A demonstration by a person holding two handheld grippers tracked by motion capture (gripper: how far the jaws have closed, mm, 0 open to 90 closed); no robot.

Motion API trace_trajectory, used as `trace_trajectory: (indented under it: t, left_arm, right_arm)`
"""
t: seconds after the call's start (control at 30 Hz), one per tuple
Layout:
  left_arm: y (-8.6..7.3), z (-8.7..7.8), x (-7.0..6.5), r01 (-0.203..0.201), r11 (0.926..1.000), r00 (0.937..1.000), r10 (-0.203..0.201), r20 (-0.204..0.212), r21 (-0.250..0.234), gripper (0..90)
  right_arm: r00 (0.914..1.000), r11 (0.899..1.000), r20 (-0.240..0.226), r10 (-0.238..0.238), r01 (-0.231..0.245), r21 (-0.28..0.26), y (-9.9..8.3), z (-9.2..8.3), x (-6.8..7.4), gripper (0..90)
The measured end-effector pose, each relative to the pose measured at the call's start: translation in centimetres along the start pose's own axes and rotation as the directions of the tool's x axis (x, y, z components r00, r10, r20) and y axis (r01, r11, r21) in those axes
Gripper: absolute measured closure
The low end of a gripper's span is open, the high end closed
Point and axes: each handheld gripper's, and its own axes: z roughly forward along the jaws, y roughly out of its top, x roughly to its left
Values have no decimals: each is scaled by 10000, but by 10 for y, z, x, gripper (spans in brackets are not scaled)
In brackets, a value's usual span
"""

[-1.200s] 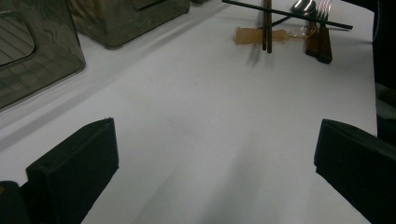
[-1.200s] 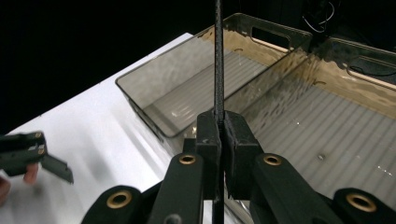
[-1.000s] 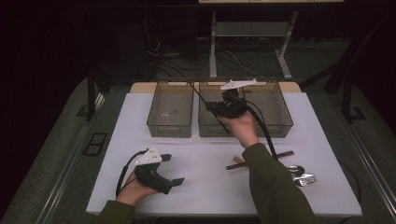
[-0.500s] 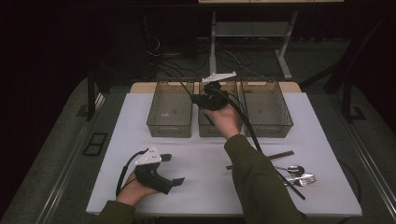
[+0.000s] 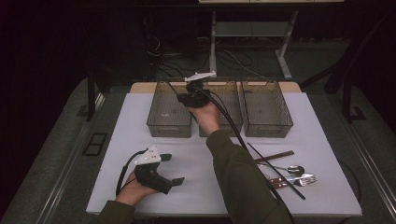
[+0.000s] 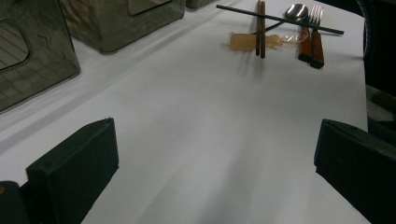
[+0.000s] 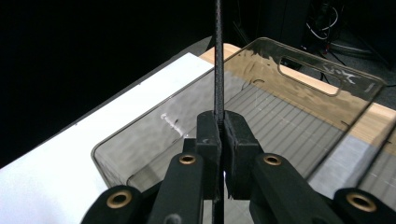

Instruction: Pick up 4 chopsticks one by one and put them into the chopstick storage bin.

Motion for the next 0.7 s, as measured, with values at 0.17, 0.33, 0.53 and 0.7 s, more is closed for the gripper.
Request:
trace_trajectory:
  t: [0.17, 0.33, 0.53, 0.7]
  left_arm:
    - [0, -1, 1, -66, 10000, 10000, 66, -4, 6, 0]
    - [0, -1, 0, 4, 10000, 10000, -4, 33, 4, 0]
    - [0, -1, 0, -32, 10000, 10000, 32, 44, -14, 0]
    - [0, 0, 0, 10, 10000, 10000, -10, 86, -12, 0]
  right_arm:
    - [10000, 10000, -5, -80, 80, 27, 4, 14, 5, 854]
    - [10000, 10000, -13, 11, -11, -2, 5, 26, 8, 854]
    - [9999, 9999, -68, 137, -136, 87, 2, 40, 8, 855]
    - [9999, 9995, -54, 125, -124, 273, -4, 49, 9, 854]
